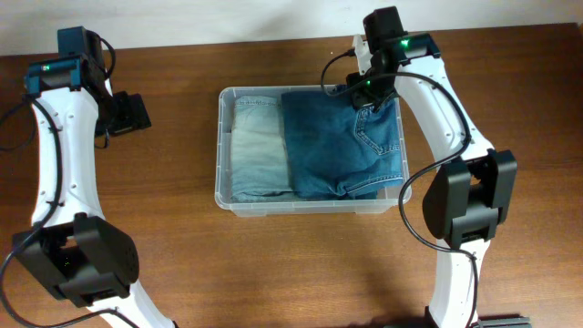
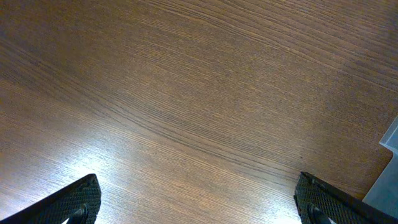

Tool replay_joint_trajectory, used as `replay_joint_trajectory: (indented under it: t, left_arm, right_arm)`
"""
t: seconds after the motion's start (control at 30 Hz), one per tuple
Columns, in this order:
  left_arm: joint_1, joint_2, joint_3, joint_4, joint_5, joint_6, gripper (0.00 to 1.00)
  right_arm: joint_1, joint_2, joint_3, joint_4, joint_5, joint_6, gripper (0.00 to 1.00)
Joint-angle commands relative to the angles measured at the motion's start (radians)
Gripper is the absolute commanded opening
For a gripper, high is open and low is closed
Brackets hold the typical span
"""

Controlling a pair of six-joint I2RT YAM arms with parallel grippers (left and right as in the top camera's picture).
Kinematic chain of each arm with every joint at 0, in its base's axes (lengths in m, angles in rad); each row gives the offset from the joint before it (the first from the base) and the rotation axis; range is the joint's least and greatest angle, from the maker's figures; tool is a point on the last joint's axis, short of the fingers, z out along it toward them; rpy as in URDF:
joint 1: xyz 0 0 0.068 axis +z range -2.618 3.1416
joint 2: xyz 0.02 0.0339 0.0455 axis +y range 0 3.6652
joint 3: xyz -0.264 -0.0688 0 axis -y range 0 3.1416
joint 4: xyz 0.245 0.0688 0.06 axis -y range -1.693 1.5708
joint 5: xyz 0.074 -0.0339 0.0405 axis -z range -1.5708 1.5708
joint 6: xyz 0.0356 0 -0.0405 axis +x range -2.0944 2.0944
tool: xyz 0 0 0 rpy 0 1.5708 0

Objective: Pack container

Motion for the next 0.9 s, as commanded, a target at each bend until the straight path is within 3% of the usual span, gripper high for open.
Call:
replay_joint_trajectory:
  t: [0.0,0.2,0.37,0.43,0.53,0.73,0.8,0.87]
  left_arm:
    - [-0.001,-0.024,0.013,-0.001,-0.008,0.002,0.99]
    - [-0.001,-0.024,0.013,-0.001,-0.008,0.002,0.99]
    - [-0.001,-0.024,0.013,-0.001,-0.008,0.002,0.99]
    - [-0.001,-0.024,0.013,-0.001,-0.008,0.002,0.99]
    - [-0.001,-0.024,0.013,-0.001,-0.008,0.002,0.99]
    - [-0.001,-0.024,0.013,-0.001,-0.008,0.002,0.99]
    - [-0.001,-0.024,0.013,-0.001,-0.008,0.002,1.0]
    - [-0.001,-0.024,0.013,-0.001,-0.008,0.002,0.99]
  right_arm:
    - [-0.018,0.045,-0.035,-0.006,-0.007,-0.001,0.04]
    - [-0.018,0.033,0.029,-0.069,-0.035,-0.005,0.04]
    - [-0.019,0.008,0.223,-0.195,-0.035,-0.005,0.05]
    - [-0.019,-0.003,0.33,-0.264,-0.036,-0.005,0.12]
    - [-0.019,-0.022,0.492,-0.383,-0.063,-0.005,0.26]
    - [-0.019,-0.071,0.765,-0.598,-0.175,0.0,0.72]
    - [-0.019,-0.097,0.801,-0.602,-0.192,0.044,0.99]
    - [-0.019,-0.153,0.8,-0.602,-0.222,0.08,0.99]
